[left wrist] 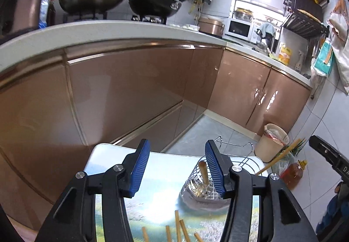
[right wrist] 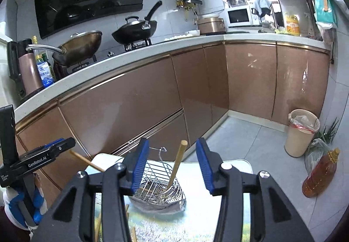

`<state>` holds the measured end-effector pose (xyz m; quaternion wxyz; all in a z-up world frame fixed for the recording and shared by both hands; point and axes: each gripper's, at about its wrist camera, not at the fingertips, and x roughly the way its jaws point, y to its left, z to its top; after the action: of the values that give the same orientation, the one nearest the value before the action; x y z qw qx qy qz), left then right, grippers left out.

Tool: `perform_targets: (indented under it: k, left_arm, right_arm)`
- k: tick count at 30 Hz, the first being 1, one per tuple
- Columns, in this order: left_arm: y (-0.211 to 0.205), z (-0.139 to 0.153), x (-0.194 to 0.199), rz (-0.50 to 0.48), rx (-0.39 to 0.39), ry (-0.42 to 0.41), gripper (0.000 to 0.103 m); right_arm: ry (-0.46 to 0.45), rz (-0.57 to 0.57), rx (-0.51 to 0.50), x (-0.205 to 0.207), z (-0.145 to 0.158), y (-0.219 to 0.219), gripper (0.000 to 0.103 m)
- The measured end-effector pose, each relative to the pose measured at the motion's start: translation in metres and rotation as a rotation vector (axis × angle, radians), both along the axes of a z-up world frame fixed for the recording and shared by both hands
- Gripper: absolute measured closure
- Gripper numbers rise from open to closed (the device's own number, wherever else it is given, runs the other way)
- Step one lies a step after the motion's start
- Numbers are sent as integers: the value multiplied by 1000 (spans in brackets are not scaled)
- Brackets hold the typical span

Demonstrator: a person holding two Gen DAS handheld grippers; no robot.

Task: Organize utensils
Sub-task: 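Lower the chopsticks into the wire basket and open both tools, then move both tools back over the remaining chopsticks on the table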

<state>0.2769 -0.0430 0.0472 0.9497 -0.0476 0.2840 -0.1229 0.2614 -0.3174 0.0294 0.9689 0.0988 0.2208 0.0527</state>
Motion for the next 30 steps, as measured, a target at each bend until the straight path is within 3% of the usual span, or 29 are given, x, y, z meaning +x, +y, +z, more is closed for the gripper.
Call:
perform_targets:
  k: [6,16,22,30]
  left_arm:
    - [24,23,-33,25,26,3,51]
    - [64,28,-91,51,53,61,54]
    - [72,17,-112,49,59,110,54]
    - [66,-18,-112,36,60,221,55]
  right_arm:
    - [-31,30,-29,-45,28,16,60]
    - [-28,106,-61,-109,50,46,61]
    - [20,163,-64,-130,43,60,64]
    - [113,224,-67,-128,12,73,66]
